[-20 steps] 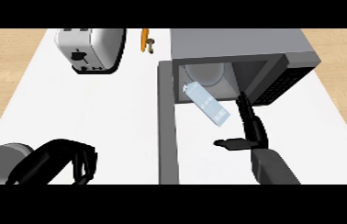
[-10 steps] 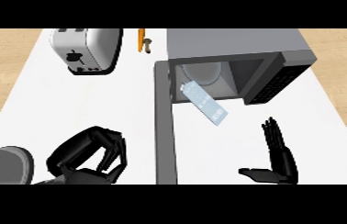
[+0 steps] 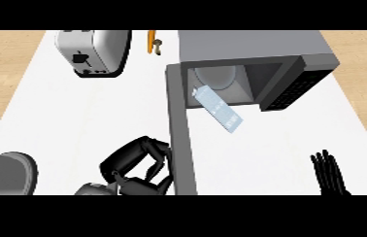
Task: Pick up the milk, place it into the microwave and close the microwave
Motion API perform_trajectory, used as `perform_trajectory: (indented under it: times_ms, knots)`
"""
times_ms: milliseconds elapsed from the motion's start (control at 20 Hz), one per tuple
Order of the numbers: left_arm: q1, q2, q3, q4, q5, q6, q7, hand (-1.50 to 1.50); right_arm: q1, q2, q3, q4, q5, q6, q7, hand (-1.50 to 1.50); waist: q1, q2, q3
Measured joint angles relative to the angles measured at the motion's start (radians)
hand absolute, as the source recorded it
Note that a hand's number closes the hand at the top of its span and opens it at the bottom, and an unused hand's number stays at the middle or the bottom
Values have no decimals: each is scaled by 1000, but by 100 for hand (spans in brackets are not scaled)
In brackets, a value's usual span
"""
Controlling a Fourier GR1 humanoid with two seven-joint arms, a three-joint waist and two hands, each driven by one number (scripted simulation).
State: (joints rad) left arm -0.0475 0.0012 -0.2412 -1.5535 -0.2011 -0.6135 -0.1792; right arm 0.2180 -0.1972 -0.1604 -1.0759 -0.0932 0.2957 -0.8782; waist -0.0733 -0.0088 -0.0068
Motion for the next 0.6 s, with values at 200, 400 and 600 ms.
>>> perform_trajectory:
  times_ms: [200, 400, 600]
  knots:
    - [-22, 2, -143, 81, -12, 89, -19, 150, 101, -23, 30, -194, -64, 55, 53, -150, 1, 3, 1]
    - [-57, 2, -302, 166, 13, 245, -33, 150, 188, -38, 65, -381, -123, 94, 119, -150, -1, 6, 1]
    - [-119, 6, -443, 213, 71, 436, -13, 150, 250, -61, 100, -546, -177, 131, 193, -150, -4, 9, 1]
